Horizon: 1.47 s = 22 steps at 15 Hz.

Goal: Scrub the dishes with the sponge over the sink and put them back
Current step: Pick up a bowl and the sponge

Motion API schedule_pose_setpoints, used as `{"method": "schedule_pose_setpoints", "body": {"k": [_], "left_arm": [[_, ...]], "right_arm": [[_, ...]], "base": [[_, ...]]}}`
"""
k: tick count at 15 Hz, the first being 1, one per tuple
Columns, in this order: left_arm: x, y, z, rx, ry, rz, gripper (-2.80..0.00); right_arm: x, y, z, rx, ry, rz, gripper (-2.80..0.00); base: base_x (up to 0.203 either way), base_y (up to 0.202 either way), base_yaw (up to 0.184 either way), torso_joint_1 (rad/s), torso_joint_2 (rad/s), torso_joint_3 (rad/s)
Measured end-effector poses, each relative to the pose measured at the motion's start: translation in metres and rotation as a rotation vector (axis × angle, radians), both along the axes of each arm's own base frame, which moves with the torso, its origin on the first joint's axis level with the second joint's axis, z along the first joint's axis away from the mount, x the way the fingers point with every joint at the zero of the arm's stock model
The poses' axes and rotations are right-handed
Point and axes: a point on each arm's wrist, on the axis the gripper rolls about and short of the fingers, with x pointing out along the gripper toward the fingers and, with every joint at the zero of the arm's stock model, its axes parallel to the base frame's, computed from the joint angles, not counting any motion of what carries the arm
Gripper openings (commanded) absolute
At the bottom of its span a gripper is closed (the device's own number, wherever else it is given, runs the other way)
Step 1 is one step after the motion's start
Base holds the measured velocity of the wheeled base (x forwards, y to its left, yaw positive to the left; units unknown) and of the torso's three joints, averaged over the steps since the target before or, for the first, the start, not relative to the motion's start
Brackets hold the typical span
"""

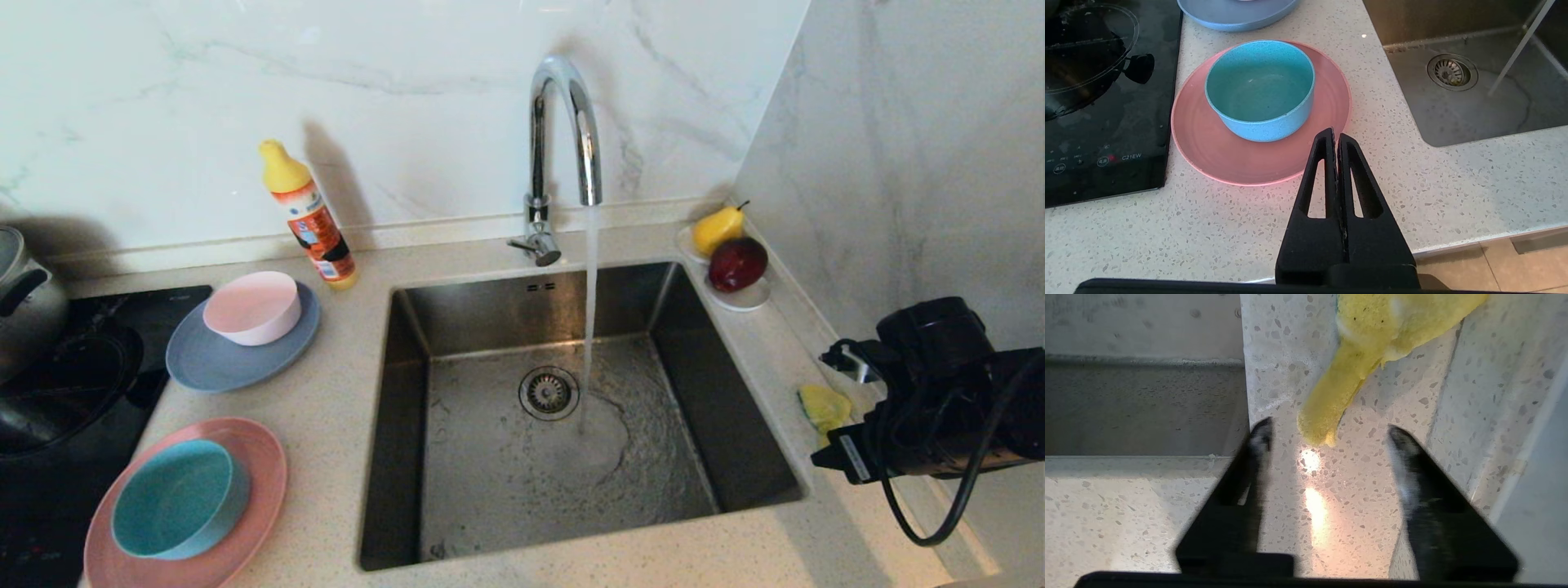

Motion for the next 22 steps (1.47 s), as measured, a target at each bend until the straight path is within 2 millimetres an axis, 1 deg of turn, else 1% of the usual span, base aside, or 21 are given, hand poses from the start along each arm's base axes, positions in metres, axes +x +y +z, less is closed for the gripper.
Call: {"method": "schedule_pose_setpoints", "body": {"k": [7, 10, 14, 15, 22], "left_arm": [[0.0, 0.0, 0.0, 0.0, 0.0, 0.0, -2.8], [0.0, 0.0, 0.0, 0.0, 0.0, 0.0, -2.8], [0.0, 0.0, 0.0, 0.0, 0.0, -0.001, -2.8], [0.0, 0.0, 0.0, 0.0, 0.0, 0.0, -2.8], [0.0, 0.0, 0.0, 0.0, 0.0, 0.0, -2.8]], "right_arm": [[0.009, -0.002, 0.004, 0.021, -0.025, -0.05, 0.0], [0.016, -0.003, 0.002, 0.02, -0.024, -0.108, 0.0], [0.019, -0.002, -0.001, 0.02, -0.013, -0.111, 0.0], [0.019, -0.002, -0.002, 0.02, -0.012, -0.111, -2.8], [0.019, -0.002, -0.003, 0.015, -0.004, -0.112, -2.8]], "base": [[0.0, 0.0, 0.0, 0.0, 0.0, 0.0], [0.0, 0.0, 0.0, 0.0, 0.0, 0.0], [0.0, 0.0, 0.0, 0.0, 0.0, 0.0], [0.0, 0.0, 0.0, 0.0, 0.0, 0.0], [0.0, 0.0, 0.0, 0.0, 0.0, 0.0]]}}
